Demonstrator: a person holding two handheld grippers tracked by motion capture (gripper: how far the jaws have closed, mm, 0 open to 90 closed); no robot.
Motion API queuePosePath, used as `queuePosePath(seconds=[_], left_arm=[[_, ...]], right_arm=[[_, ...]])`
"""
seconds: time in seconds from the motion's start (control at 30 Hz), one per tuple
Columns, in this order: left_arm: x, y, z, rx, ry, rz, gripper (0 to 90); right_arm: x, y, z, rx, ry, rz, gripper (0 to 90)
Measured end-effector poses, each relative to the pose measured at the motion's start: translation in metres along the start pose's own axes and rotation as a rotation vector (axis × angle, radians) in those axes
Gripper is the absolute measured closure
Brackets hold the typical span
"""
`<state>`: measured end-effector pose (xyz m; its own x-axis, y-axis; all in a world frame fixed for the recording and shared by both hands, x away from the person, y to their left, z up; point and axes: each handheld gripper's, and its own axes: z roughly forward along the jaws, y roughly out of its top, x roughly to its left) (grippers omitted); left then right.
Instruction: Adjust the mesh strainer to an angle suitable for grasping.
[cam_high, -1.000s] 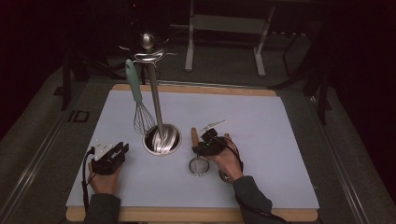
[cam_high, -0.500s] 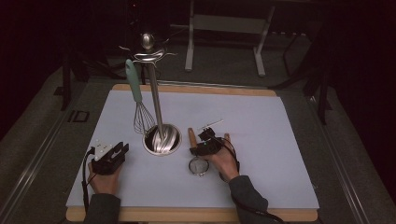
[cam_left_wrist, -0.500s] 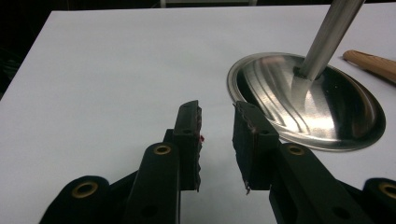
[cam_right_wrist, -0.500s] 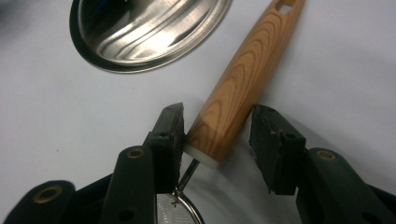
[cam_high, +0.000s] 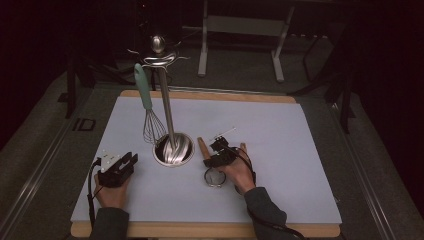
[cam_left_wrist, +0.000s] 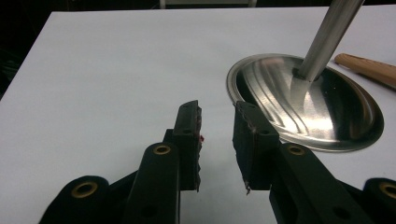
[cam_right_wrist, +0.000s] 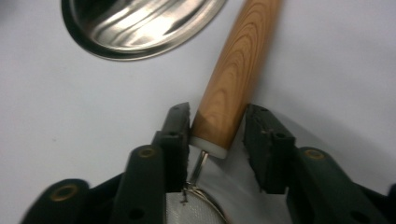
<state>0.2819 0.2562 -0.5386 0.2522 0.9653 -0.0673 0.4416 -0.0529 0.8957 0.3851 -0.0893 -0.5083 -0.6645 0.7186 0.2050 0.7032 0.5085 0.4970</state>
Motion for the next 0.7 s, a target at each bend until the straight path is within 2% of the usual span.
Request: queuePosePath(seconds=[0.13,0.2,0.37,0.47,0.5,0.6,0.7], left_arm=[[0.000,0.000,0.000,0.006,0.002,0.004,72.0],[-0.001,0.000,0.001,0.006,0.003,0.004,71.8],[-0.001,0.000,0.001,0.004,0.003,0.002,71.7],[0.000,0.000,0.000,0.005,0.002,0.003,71.7],[0.000,0.000,0.000,0.004,0.001,0.002,71.7],[0.000,0.000,0.000,-0.002,0.000,-0.002,71.6],[0.000,0.000,0.000,-0.001,0.000,-0.002,71.3]], right_arm=[[-0.005,0.001,-0.010,0.005,-0.022,-0.017,67.6],[-0.009,0.002,-0.013,0.019,0.011,-0.017,68.4],[-0.009,0.002,-0.002,0.029,0.075,0.017,63.4],[-0.006,0.003,0.005,0.041,0.089,0.013,63.1],[-0.004,0.004,0.006,0.048,0.084,0.007,63.2],[0.005,0.008,0.004,0.076,0.021,-0.041,64.9],[0.006,0.011,0.001,0.108,-0.042,-0.073,66.9]])
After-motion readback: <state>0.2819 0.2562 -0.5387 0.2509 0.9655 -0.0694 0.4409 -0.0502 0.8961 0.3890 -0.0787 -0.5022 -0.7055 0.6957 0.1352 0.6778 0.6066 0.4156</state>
